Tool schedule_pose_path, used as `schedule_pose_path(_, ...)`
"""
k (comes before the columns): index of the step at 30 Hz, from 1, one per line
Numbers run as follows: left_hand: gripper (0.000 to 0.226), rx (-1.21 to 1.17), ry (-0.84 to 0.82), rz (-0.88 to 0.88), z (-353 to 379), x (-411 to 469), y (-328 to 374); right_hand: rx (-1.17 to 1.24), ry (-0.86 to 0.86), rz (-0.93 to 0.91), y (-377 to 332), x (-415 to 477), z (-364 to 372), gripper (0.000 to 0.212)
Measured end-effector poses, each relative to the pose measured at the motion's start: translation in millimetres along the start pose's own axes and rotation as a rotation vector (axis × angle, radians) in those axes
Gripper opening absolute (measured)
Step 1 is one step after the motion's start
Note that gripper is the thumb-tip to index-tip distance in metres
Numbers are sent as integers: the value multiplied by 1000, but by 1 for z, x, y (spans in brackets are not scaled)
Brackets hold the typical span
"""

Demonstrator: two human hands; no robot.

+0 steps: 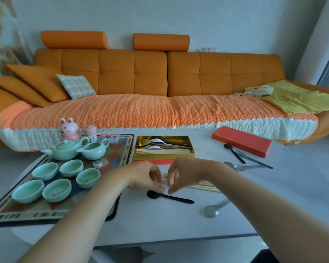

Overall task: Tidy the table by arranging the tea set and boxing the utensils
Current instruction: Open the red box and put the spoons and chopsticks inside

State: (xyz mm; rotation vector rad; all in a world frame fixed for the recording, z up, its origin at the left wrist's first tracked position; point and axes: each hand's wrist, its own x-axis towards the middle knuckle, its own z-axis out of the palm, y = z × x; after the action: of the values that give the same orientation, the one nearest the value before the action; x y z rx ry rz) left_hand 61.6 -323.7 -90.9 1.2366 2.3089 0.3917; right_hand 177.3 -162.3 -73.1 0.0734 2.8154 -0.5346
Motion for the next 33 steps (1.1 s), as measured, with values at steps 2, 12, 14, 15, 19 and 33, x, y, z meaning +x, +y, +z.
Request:
schedule_pose_path(2,35,50,-28,14,0,-5,-3,-27,-32,5,0,1,5,23)
schedule_pose_path(12,27,-215,120,46,-6,-1,-15,-19,10,-14,3,15,4,12)
schedule_pose_path(14,24,-323,186,78,-8,3,-17,17,57,3,7,18,-4,17)
schedule_pose_path(15,22,-359,235,87,-9,6,-17,37,104,5,9,20,-9,19)
schedule_pose_path(19,15,-452,492,52,-14,23,-19,70,364,-16,25,34,-23,20)
schedule_pose_path(33,34,122,743,116,-11,68,-31,-139,427,162,30,100,-19,27)
